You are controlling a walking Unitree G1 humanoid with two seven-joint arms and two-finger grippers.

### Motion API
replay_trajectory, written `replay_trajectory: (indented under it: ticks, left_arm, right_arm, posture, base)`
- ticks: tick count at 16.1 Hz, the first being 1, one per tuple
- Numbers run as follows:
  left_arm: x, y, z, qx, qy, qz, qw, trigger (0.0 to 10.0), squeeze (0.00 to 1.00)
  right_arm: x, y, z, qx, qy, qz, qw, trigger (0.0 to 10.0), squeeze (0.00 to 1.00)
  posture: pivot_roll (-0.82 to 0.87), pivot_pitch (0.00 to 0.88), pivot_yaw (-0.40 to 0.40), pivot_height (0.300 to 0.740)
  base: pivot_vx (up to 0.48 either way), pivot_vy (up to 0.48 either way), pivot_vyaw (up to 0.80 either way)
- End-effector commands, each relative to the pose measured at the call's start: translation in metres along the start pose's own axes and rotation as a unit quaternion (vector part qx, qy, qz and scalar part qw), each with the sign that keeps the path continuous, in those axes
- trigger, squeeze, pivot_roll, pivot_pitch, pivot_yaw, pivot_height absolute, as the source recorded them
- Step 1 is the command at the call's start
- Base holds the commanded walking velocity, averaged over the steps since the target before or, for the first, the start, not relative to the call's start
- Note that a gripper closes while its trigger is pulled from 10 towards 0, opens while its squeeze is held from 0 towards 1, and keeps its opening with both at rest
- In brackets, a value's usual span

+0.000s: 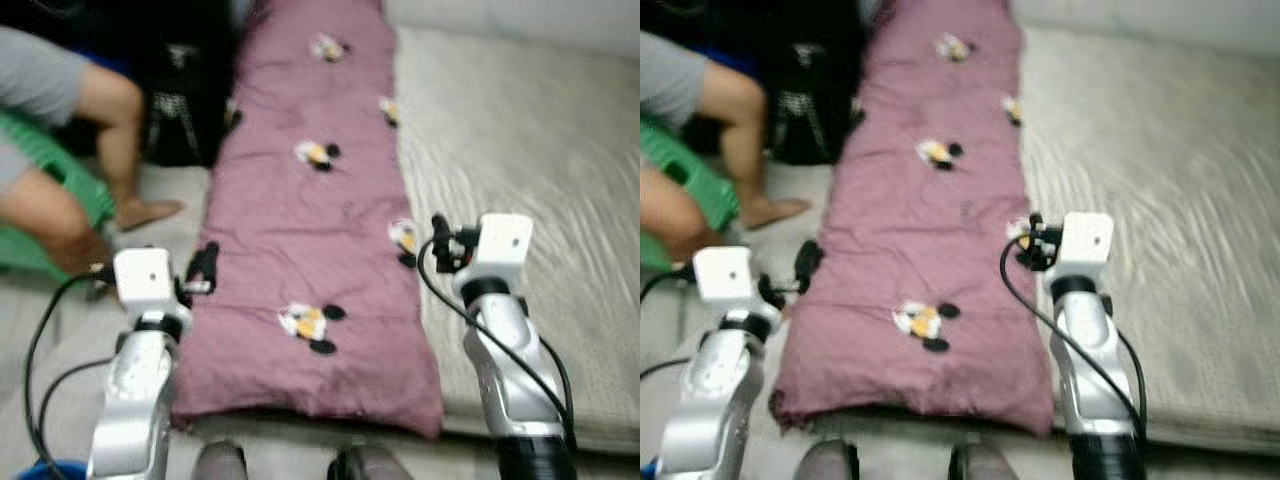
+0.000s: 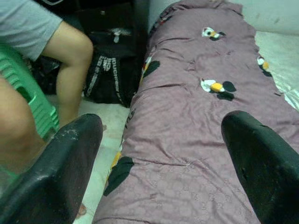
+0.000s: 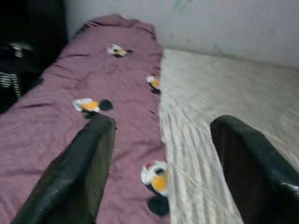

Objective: Clean up the room

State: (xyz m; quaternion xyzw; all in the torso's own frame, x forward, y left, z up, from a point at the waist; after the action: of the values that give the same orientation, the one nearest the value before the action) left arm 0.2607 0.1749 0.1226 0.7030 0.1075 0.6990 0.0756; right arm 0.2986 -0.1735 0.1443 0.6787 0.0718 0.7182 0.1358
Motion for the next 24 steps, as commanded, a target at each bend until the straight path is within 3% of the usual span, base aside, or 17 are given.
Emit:
replay_trajectory:
  ticks: [1,11,12,17,24]
  left_arm:
    - [-0.004,0.004,-0.001,-0.012,-0.013,0.000,1.000,10.0,0.00]
    - [-0.006,0.006,0.004,-0.005,-0.017,0.022,1.000,10.0,0.00]
    - [-0.006,0.006,0.004,-0.010,-0.019,0.009,1.000,10.0,0.00]
    - [-0.005,0.006,0.005,-0.013,-0.019,0.004,1.000,10.0,0.00]
    - [-0.005,0.006,0.006,-0.017,-0.023,0.003,1.000,10.0,0.00]
  right_arm:
    - [-0.005,0.003,-0.002,-0.005,-0.009,-0.005,1.000,10.0,1.00]
    - [-0.013,0.001,0.000,-0.017,-0.033,-0.009,0.999,10.0,1.00]
    - [-0.014,0.000,0.000,-0.017,-0.036,-0.005,0.999,10.0,0.00]
    - [-0.015,0.000,0.000,-0.017,-0.039,-0.004,0.999,10.0,0.00]
    - [-0.013,-0.004,0.000,-0.011,-0.032,-0.004,0.999,10.0,0.00]
  posture:
    - [-0.03,0.087,-0.060,0.740]
    - [-0.03,0.081,-0.061,0.740]
    - [-0.03,0.081,-0.061,0.740]
    - [-0.04,0.083,-0.060,0.740]
    - [-0.04,0.086,-0.054,0.740]
  base:
    - [0.000,0.000,0.00]
    - [0.000,0.000,0.00]
    - [0.000,0.000,0.00]
    - [0.000,0.000,0.00]
    - [0.000,0.450,0.00]
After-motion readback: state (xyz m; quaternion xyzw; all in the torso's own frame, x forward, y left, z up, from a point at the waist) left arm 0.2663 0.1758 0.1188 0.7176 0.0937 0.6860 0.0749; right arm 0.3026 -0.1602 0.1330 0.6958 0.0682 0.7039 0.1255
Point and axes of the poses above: a point about 5 cm out from each wrist's last joint towards the gripper, its own z axis pointing out of the wrist towards the gripper, its own x axis along the axis of the wrist's last joint, y = z × x, the point moved 1 cm from there along z, pointing out of the wrist towards the gripper, and after that the axes turned 14 degrees about -z, right-handed, at the moved point
